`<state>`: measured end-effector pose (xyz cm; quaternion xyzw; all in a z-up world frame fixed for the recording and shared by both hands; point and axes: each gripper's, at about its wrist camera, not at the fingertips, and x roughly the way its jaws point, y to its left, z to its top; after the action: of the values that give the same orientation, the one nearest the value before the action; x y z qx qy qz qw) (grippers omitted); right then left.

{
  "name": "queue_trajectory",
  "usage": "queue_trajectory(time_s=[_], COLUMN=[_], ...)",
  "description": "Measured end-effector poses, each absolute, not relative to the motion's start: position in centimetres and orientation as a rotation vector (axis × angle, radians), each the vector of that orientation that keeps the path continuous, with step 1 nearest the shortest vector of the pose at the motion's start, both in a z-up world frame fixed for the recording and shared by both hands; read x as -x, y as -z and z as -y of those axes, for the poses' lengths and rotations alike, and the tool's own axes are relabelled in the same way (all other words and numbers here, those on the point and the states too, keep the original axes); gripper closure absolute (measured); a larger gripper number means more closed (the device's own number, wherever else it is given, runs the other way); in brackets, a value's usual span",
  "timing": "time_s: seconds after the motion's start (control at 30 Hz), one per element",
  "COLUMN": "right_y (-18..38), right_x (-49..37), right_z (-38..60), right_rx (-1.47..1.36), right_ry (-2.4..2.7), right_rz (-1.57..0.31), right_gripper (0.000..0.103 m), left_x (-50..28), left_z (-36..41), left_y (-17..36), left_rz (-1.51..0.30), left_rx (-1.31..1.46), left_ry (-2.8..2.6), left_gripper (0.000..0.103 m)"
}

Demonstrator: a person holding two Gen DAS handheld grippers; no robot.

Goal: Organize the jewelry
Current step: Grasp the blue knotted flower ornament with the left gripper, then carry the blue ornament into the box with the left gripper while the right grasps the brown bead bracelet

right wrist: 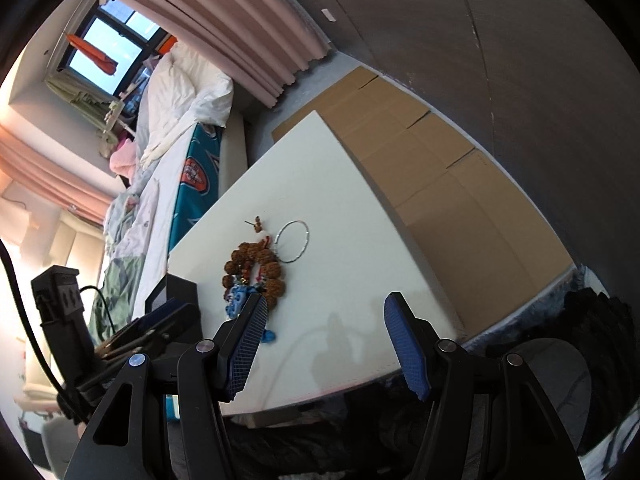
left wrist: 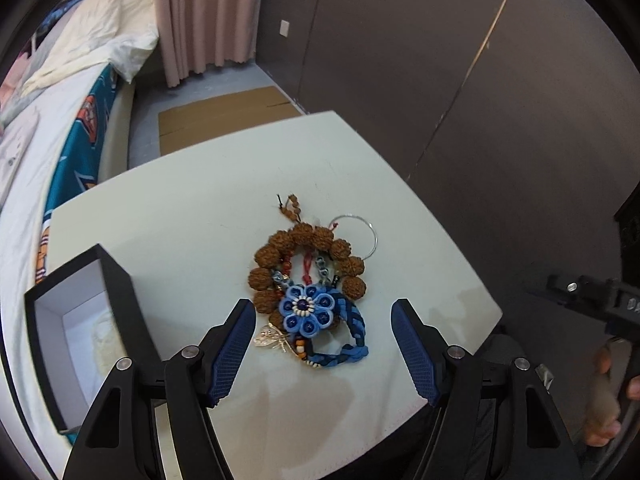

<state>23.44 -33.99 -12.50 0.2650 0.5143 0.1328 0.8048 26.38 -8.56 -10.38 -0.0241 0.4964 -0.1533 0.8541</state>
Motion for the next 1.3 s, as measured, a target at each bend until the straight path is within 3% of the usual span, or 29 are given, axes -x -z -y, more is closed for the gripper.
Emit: queue_trajectory(time_s=[0.27, 0.47, 0.5, 0.67, 0.7, 1.3], right_y=[12.9, 12.9, 12.9, 13.8, 14.0, 15.0], right_x=[-23.7, -24.0, -24.2, -25.5, -25.6, -27.4], right_z=[34.8, 34.4, 34.1, 32.5, 32.2, 27.1], right_rx=[-0.573, -0.57, -0.568, -0.551, -0.548, -0.471], right_ry=[-0.267, -0.266, -0.269, -0.299, -0.299, -0.394], right_rz=[-1.108, -1.115, -1.116, -1.14, -1.148, -1.194], right_gripper=[0.041, 0.041, 0.041, 0.041, 0.041, 0.041], left_x=[-27.6, -28.5, -28.6, -28.4, -28.2, -26.2], left_z=[9.4, 9.1, 8.9, 8.5, 8.4, 4.9], left_y=[12.3, 13.8, 14.1, 13.8, 13.6, 8.0], left_rz=[-1.086, -1.123, -1.131, -1.117, -1.108, -0.988], left_rx=[0.03, 0.037, 0.043, 0.058, 0.058, 0.077], left_ry=[0.309, 0.295, 0.287, 0.298, 0.305, 0.28], left_gripper=[0.039, 0.059, 0.067, 0.071, 0.083, 0.085])
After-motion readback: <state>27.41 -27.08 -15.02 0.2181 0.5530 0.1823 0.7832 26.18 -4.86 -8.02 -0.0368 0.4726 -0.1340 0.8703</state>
